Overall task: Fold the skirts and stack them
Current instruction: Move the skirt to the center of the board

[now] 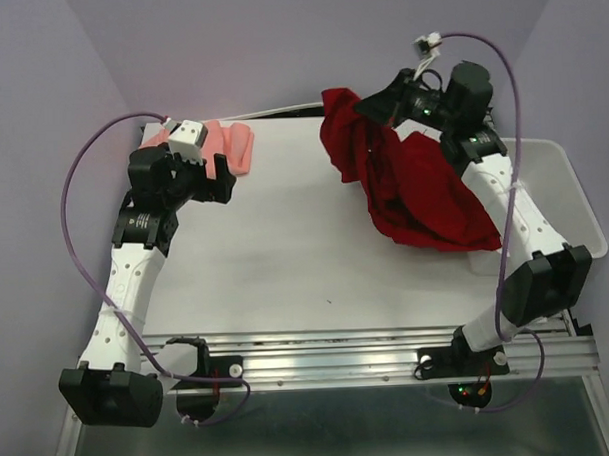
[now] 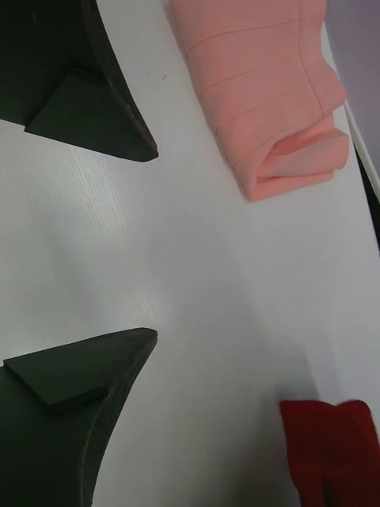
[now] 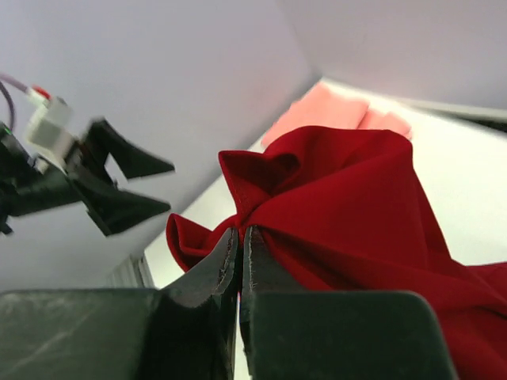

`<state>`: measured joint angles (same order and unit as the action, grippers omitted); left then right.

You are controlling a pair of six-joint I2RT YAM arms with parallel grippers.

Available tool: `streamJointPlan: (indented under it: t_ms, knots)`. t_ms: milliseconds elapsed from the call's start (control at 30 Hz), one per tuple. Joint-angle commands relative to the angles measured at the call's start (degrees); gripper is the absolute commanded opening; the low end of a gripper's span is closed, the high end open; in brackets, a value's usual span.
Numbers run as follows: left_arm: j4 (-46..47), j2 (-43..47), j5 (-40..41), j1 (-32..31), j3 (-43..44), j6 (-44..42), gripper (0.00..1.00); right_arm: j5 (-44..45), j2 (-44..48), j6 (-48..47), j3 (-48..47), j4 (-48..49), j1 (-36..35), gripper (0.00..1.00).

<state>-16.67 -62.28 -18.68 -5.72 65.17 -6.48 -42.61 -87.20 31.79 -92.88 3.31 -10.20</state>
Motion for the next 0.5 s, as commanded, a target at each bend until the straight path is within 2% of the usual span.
streamJointPlan:
  t_ms: [0, 100, 167, 300, 400, 467]
  knots:
    - [4.8, 2.6, -3.5, 1.2, 0.4, 3.1, 0.99, 4.8, 0.0, -8.9, -3.7, 1.0, -6.3, 0.01]
    - [6.7, 2.7, -6.1, 3.7, 0.3, 6.1, 0.99, 5.5, -6.3, -6.7, -13.8, 0.7, -8.5, 0.01]
    - [9.2, 3.3, -8.1, 5.2, 0.0, 8.6, 0.98, 5.9, -11.6, -6.5, -23.9, -1.9, -11.7, 0.01]
    - [11.8, 3.6, -10.3, 8.3, 0.4, 12.2, 0.98, 7.5, -19.0, -5.7, -38.1, -7.2, -18.1, 0.01]
    - [11.7, 3.4, -10.8, 9.9, 1.2, 13.3, 0.98, 9.6, -21.2, -4.0, -42.4, -5.3, -19.3, 0.01]
    - [12.1, 4.3, -11.6, 11.1, 0.9, 13.6, 0.98, 10.6, -20.7, -3.8, -41.5, -4.1, -19.3, 0.01]
